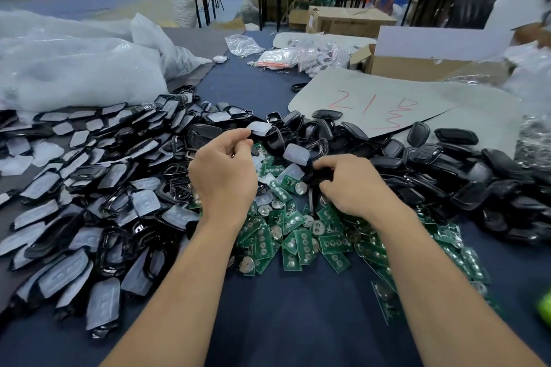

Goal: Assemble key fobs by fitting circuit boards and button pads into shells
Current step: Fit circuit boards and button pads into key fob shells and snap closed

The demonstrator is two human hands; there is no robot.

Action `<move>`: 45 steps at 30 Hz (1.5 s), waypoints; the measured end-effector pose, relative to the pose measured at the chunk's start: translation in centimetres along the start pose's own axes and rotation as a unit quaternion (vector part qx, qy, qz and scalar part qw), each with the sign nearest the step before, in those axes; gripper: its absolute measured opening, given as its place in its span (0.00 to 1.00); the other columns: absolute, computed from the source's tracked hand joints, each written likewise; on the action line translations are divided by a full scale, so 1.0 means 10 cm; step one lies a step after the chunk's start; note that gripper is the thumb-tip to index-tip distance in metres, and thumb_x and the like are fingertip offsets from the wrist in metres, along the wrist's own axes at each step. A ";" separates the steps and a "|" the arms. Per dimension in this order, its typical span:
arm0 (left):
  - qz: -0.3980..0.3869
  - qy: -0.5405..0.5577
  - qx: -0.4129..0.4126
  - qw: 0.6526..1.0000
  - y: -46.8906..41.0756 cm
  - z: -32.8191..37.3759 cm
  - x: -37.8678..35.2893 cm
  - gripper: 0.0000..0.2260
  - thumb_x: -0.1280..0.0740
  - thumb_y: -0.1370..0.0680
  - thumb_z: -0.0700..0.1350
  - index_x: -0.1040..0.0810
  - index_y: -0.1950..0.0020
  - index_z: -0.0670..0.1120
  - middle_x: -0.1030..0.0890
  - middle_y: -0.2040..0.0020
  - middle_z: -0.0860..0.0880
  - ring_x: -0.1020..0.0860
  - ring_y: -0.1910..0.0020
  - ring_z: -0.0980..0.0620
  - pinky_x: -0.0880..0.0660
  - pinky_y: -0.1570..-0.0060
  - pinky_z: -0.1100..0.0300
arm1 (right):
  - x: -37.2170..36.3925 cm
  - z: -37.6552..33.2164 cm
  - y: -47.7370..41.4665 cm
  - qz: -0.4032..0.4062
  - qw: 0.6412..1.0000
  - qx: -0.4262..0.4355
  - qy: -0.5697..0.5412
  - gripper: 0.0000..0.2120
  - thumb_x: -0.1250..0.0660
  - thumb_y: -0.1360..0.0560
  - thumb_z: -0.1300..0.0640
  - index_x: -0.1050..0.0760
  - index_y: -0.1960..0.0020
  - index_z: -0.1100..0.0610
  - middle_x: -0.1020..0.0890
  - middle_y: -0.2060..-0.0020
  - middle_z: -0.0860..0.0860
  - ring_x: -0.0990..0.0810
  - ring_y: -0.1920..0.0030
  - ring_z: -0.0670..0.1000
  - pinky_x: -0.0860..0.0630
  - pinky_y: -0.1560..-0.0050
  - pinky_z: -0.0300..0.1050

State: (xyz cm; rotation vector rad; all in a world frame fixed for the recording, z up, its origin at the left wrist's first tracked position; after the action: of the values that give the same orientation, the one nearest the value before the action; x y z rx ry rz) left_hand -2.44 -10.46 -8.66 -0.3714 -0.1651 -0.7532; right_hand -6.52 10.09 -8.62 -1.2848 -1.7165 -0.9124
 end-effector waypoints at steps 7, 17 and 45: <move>-0.060 -0.033 -0.033 0.997 0.06 -0.02 -0.05 0.09 0.31 0.20 0.46 0.13 0.49 0.59 0.16 0.63 0.65 0.28 0.79 0.61 0.33 0.75 0.67 | 0.19 0.23 0.16 0.039 0.965 0.009 -0.260 0.14 0.23 0.29 0.63 0.13 0.53 0.44 0.12 0.58 0.40 0.15 0.55 0.37 0.22 0.51 0.31; -0.291 0.174 0.026 0.940 0.48 0.21 -0.29 0.11 0.27 0.20 0.45 0.16 0.43 0.62 0.12 0.54 0.57 0.13 0.54 0.56 0.18 0.54 0.64 | 0.21 -0.07 0.54 0.233 0.888 -0.013 -0.397 0.11 0.22 0.29 0.58 0.14 0.61 0.41 0.13 0.65 0.41 0.13 0.62 0.42 0.17 0.57 0.40; -0.384 0.261 0.285 0.839 0.50 0.14 -0.47 0.16 0.40 0.13 0.55 0.18 0.36 0.49 0.12 0.48 0.45 0.12 0.52 0.46 0.17 0.59 0.57 | 0.30 0.03 0.35 0.255 0.925 0.014 -0.283 0.12 0.29 0.23 0.60 0.13 0.49 0.44 0.15 0.57 0.35 0.18 0.57 0.37 0.24 0.53 0.35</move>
State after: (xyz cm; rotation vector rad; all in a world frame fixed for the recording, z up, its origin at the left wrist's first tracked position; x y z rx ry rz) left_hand -2.34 -3.58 -10.07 0.5220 -0.0073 -1.5184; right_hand -3.72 12.41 -5.73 -1.9832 -1.6519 -0.2130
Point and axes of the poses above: each hand's wrist, its own y-axis away from the middle knuckle, its own x-axis out of the back of the hand, z = x × y, the point moved 3 cm from there along -y, towards the middle knuckle
